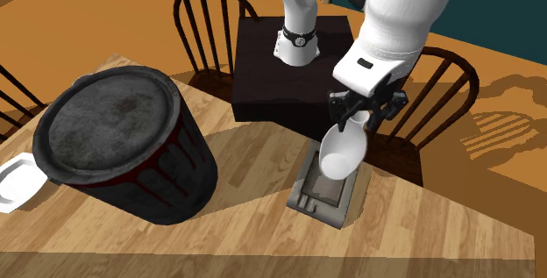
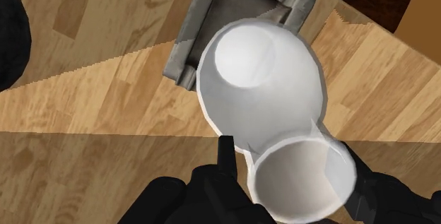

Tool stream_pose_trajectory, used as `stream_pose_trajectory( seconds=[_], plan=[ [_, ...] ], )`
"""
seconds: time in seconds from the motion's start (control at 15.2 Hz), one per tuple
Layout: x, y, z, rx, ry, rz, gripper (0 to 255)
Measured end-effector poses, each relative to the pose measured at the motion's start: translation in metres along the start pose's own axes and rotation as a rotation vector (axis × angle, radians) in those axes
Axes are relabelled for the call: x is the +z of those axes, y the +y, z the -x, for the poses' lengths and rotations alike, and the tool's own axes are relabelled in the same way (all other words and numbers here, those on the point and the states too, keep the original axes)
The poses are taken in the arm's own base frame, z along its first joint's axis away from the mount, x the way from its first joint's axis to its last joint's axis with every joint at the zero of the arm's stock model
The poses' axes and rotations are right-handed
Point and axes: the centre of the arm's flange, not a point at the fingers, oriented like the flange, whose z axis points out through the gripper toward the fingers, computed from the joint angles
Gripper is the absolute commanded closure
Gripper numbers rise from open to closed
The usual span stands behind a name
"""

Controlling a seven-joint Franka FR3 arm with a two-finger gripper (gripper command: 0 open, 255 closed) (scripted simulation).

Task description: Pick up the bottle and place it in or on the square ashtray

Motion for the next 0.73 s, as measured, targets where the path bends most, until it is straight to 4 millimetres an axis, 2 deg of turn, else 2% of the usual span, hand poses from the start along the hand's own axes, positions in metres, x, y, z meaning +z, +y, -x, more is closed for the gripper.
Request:
stream_pose_trajectory(
  seconds=[0.73],
  plan=[
    [0.058,0.002,0.006,0.0,0.0,0.0,255]
  ],
)
